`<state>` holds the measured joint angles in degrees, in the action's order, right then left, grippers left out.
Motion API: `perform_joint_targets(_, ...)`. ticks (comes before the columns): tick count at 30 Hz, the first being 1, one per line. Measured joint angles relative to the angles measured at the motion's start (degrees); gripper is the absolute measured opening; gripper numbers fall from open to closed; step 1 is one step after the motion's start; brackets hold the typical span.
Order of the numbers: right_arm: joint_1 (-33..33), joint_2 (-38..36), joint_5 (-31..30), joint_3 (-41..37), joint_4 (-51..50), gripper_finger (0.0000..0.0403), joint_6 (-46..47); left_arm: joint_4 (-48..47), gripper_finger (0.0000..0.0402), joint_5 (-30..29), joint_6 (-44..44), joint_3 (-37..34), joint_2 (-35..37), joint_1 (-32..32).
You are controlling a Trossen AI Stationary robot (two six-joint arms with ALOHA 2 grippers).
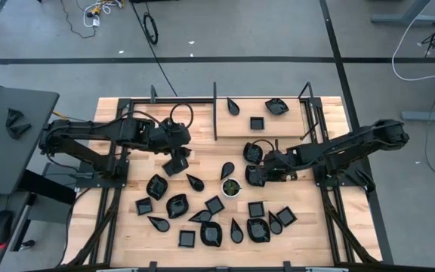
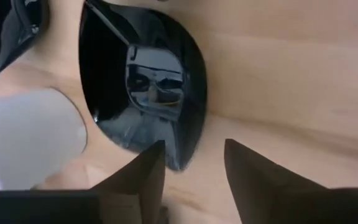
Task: Pick & Place Mini shaped plates
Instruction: Stack the leaf shaped plate on top of the leaf shaped plate on the shelf
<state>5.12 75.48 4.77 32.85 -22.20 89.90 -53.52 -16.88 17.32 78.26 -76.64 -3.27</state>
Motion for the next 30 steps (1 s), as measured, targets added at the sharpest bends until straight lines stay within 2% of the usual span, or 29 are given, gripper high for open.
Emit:
perform_joint_targets(8, 0.0, 3.9, -2.1, -0.5, 3.0, 0.0098, -3.7, 1.5, 0.0135, 0.0, 0.3, 0.0, 0.0, 0.0)
perform_joint_targets(18, 0.0, 2.8, -2.4, 0.4, 1.1, 0.0006, -9.5, 3.1, 0.0135, 0.0, 0.4, 0.0, 0.0, 0.0)
perform_joint_targets(23, -0.1, 2.8, -2.4, 7.1, -11.6, 0.0004, -15.5, 3.1, 0.0135, 0.0, 0.0, 0.0, 0.0, 0.0)
perform_joint_targets(30, -3.0, 2.8, -2.3, 25.6, -34.5, 0.0002, -30.2, 3.2, 0.0135, 0.0, 0.0, 0.0, 0.0, 0.0)
